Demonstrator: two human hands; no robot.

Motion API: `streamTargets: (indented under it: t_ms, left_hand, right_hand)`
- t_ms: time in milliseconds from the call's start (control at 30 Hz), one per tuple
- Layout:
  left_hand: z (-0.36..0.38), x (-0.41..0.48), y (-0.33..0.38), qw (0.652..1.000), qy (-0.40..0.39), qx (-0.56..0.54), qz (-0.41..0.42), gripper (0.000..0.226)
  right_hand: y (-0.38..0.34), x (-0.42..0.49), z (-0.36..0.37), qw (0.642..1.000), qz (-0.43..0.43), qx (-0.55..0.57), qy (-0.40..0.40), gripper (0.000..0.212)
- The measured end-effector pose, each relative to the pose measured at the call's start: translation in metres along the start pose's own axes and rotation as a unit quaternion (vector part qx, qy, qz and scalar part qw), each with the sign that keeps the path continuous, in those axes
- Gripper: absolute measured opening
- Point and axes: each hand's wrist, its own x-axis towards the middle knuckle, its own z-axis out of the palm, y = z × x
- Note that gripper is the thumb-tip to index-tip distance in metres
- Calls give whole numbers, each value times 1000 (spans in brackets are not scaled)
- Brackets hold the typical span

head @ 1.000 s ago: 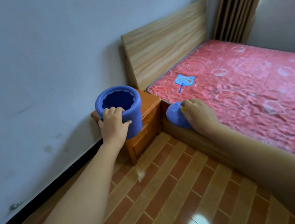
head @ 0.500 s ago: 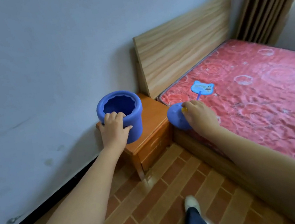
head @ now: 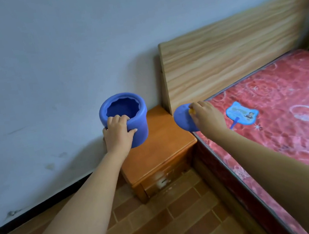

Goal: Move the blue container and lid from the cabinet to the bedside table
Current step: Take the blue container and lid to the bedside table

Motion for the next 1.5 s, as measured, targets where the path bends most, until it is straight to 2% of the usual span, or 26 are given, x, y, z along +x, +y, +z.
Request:
streamTargets:
  t_ms: [500,833,1033,1200,1500]
  left_hand:
    - [67,101,-24,998,-10,4,-60,26]
    - [107,152,-53,995,-32,-3,-90,25]
    - [134,159,-68,993,-41,-1,-113,25]
    - [165,163,-80,988,-41,2,-151,22]
    - [233,178,-94,982,-22,11,-186,19]
  right_hand:
    - [20,122,78,996,-52,12,-72,20]
    - [15,185,128,995,-72,18,-67,11]
    - [22,208,161,987,-101,0,-121,12]
    - [31,223,204,981,-82,31,-170,22]
    - [53,241,293,968,-89,28,-235,23]
